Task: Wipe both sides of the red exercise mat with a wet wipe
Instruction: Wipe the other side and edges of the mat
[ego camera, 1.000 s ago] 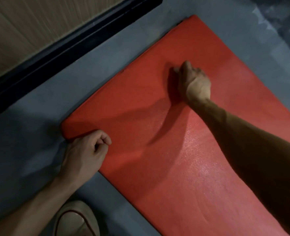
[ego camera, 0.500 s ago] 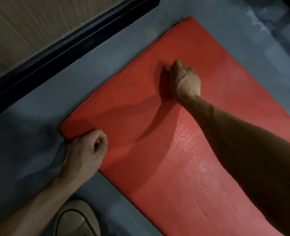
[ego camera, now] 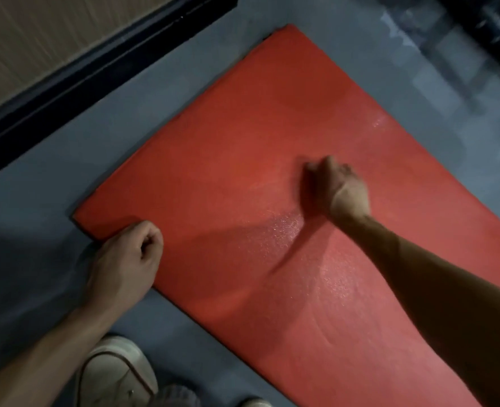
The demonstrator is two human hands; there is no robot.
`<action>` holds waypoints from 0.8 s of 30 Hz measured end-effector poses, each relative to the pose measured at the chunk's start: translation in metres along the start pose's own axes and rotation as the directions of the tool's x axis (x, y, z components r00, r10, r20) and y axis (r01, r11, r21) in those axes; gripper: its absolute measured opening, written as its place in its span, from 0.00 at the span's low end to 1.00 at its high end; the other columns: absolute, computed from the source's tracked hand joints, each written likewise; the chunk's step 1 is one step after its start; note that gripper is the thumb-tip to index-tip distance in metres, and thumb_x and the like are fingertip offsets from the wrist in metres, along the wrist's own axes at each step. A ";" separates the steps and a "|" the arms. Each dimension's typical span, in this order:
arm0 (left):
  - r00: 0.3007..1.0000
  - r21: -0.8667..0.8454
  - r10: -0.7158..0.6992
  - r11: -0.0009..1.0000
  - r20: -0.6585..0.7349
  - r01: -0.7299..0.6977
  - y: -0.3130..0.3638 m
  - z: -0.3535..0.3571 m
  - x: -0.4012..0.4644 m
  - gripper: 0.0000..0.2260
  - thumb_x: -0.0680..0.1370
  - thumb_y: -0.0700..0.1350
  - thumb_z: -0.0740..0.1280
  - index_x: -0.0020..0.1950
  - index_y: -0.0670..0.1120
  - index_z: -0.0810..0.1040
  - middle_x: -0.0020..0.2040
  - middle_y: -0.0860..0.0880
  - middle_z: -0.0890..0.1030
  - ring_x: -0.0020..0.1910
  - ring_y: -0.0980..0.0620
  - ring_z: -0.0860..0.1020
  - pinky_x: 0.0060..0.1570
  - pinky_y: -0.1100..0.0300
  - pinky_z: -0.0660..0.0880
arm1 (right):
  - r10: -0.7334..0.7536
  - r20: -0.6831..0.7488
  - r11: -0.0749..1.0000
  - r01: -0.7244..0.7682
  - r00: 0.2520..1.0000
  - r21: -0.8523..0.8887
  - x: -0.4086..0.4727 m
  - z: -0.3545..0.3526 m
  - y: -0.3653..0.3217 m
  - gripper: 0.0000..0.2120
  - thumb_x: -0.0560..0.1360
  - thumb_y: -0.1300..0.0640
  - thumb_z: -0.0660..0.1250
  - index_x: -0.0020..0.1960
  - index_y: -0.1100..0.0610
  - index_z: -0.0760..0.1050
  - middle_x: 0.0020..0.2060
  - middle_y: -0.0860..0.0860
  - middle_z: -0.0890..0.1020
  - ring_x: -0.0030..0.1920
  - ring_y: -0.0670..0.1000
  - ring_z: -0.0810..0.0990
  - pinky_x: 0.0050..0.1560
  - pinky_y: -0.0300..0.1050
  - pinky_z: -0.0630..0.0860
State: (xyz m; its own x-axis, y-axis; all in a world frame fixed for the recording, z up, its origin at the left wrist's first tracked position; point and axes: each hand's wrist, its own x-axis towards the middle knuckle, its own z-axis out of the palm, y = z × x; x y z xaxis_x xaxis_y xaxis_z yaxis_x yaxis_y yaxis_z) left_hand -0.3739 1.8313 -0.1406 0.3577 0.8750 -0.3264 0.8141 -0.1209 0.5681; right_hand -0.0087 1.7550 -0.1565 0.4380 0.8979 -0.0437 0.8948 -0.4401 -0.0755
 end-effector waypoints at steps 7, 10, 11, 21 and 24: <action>0.994 -0.011 -0.098 0.995 0.036 0.099 0.009 0.004 0.005 0.10 0.78 0.41 0.67 0.37 0.51 0.74 0.31 0.54 0.78 0.33 0.46 0.76 0.37 0.50 0.72 | -0.521 0.165 0.854 0.513 0.838 0.090 -0.105 0.021 -0.056 0.04 0.82 0.48 0.60 0.55 0.47 0.69 0.43 0.46 0.75 0.45 0.51 0.75 0.47 0.48 0.73; 0.996 -0.072 -0.067 0.995 0.062 0.071 0.014 0.008 0.005 0.08 0.77 0.40 0.67 0.40 0.52 0.75 0.30 0.53 0.79 0.33 0.46 0.80 0.38 0.48 0.77 | -0.622 0.128 0.783 0.610 0.772 0.122 -0.108 0.008 -0.041 0.10 0.82 0.47 0.59 0.57 0.52 0.70 0.45 0.50 0.80 0.46 0.53 0.78 0.46 0.49 0.76; 0.996 -0.102 -0.048 0.993 0.082 0.056 0.016 0.011 0.005 0.08 0.77 0.40 0.67 0.42 0.53 0.75 0.31 0.54 0.79 0.33 0.47 0.80 0.38 0.48 0.77 | -0.514 0.098 0.858 0.509 0.852 0.076 -0.092 0.006 -0.021 0.10 0.80 0.45 0.58 0.55 0.51 0.70 0.43 0.51 0.81 0.42 0.54 0.80 0.41 0.48 0.77; 0.984 -0.035 -0.020 0.999 0.179 0.027 0.039 0.034 0.001 0.06 0.79 0.42 0.67 0.43 0.50 0.77 0.43 0.50 0.80 0.46 0.42 0.79 0.48 0.49 0.73 | 0.059 0.070 0.990 -0.068 0.996 0.126 -0.102 0.010 -0.011 0.07 0.80 0.50 0.62 0.52 0.52 0.72 0.39 0.55 0.78 0.38 0.60 0.81 0.35 0.46 0.74; 0.979 -0.030 -0.061 0.997 0.192 0.068 0.044 0.037 0.001 0.05 0.77 0.45 0.70 0.43 0.48 0.77 0.43 0.48 0.80 0.45 0.42 0.78 0.46 0.51 0.70 | -0.508 0.159 0.858 0.479 0.847 0.188 -0.157 0.004 -0.059 0.10 0.79 0.54 0.62 0.59 0.54 0.72 0.47 0.53 0.80 0.47 0.56 0.79 0.47 0.48 0.77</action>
State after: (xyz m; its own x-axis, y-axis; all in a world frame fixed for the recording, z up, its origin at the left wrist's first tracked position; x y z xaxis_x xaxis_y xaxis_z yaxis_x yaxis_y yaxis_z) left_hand -0.3207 1.8096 -0.1441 0.3884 0.7742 -0.4997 0.8226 -0.0469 0.5667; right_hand -0.1306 1.6402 -0.1495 -0.0971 0.9828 -0.1573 0.9606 0.0512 -0.2730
